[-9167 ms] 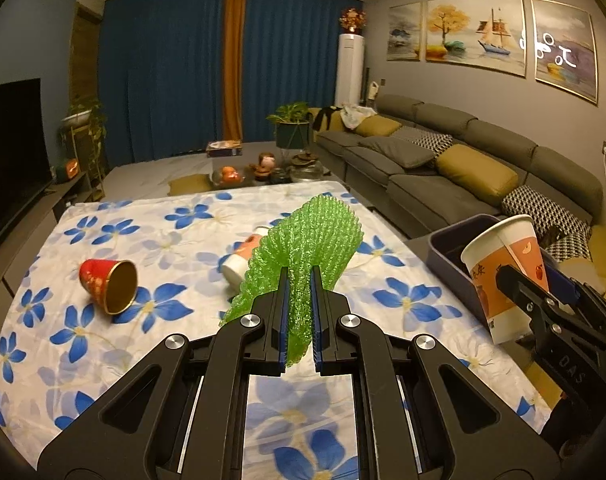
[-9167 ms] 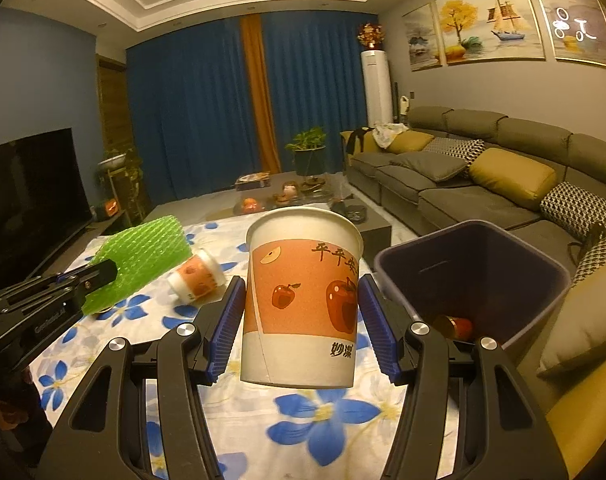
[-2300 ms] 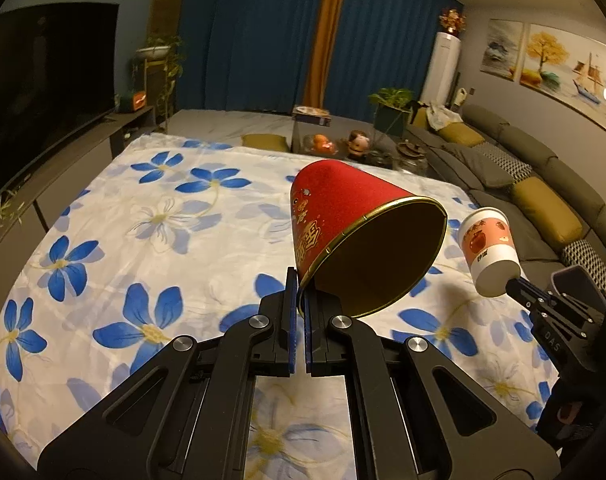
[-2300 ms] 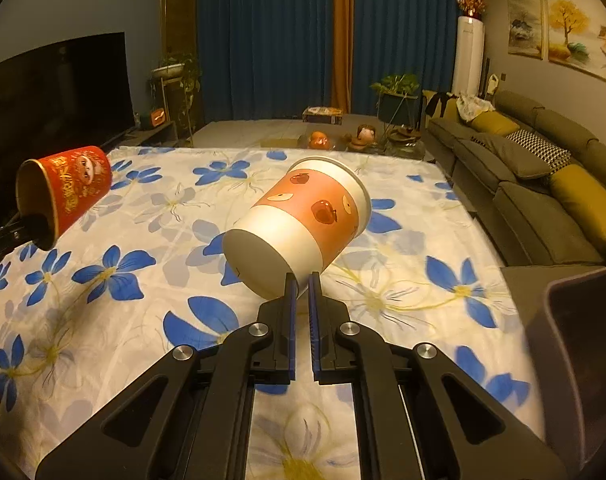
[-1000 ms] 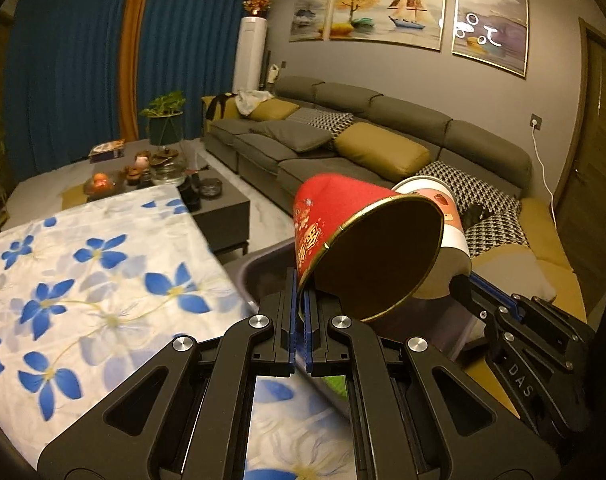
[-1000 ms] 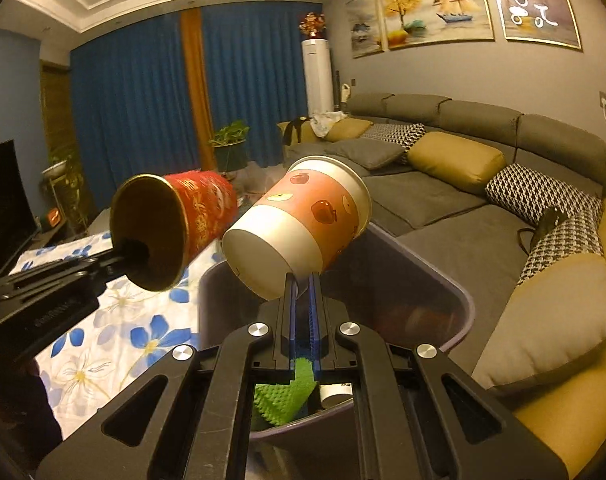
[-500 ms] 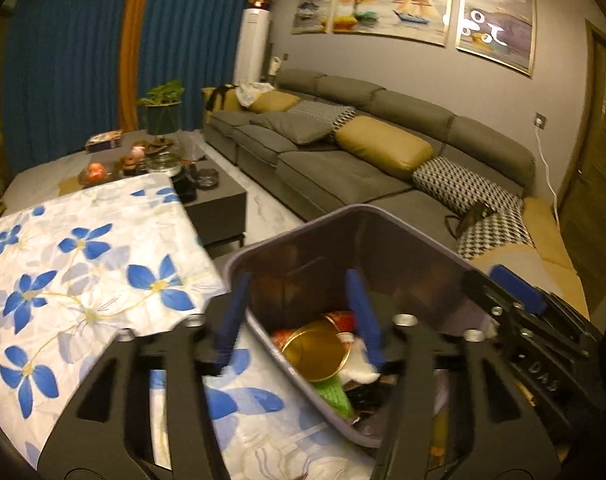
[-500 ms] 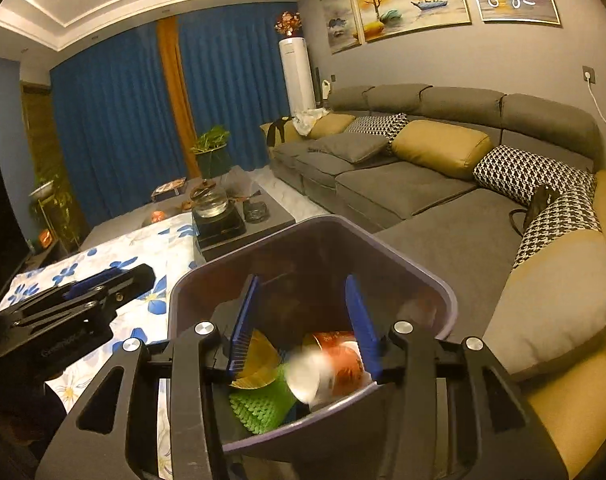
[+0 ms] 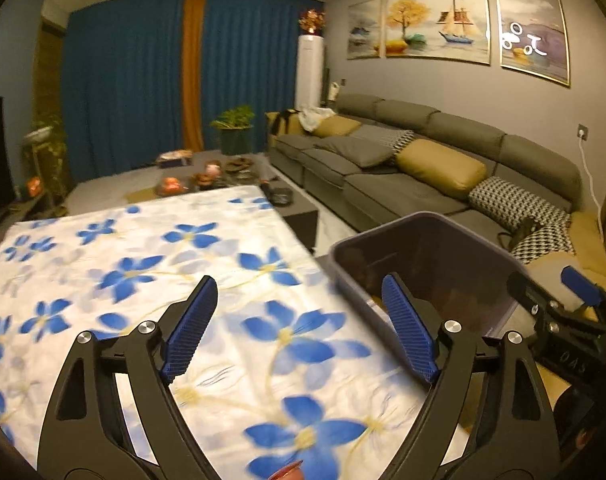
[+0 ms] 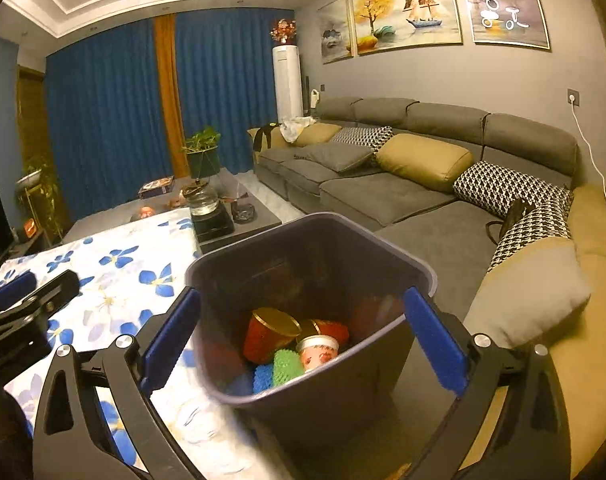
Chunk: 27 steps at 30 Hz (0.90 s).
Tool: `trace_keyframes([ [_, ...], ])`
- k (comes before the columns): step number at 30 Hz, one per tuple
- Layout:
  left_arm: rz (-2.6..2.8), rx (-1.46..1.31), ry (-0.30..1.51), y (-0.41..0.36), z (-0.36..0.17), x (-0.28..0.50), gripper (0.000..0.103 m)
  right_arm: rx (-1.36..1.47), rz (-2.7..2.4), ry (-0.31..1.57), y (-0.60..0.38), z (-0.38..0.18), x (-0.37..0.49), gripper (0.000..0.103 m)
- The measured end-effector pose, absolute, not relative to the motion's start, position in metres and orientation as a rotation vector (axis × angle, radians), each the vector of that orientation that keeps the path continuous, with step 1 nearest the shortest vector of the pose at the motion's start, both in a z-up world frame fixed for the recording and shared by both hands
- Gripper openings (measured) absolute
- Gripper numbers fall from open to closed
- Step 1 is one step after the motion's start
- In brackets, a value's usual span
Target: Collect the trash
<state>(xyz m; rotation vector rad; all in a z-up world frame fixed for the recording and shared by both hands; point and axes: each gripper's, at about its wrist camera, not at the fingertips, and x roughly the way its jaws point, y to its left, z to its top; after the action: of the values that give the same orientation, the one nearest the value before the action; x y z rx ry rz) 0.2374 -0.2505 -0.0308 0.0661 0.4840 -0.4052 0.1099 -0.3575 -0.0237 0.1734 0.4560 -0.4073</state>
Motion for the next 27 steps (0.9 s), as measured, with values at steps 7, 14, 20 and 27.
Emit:
trace_keyframes([
  [7, -0.335, 0.079, 0.453, -0.209, -0.018, 0.199, 0.086, 0.132, -0.416, 0.435, -0.319, -0.015, 0.082, 0.097],
  [14, -0.31, 0.092, 0.427, -0.167, -0.012, 0.151, 0.089, 0.12, -0.42, 0.415, -0.279, -0.001, 0.039, 0.097],
  [20, -0.313, 0.09, 0.413, -0.141, -0.004, 0.114, 0.09, 0.104, -0.422, 0.416, -0.244, 0.008, 0.005, 0.097],
  [27, -0.315, 0.069, 0.406, -0.111, -0.001, 0.08, 0.093, 0.086, -0.431, 0.402, -0.215, 0.014, -0.031, 0.097],
])
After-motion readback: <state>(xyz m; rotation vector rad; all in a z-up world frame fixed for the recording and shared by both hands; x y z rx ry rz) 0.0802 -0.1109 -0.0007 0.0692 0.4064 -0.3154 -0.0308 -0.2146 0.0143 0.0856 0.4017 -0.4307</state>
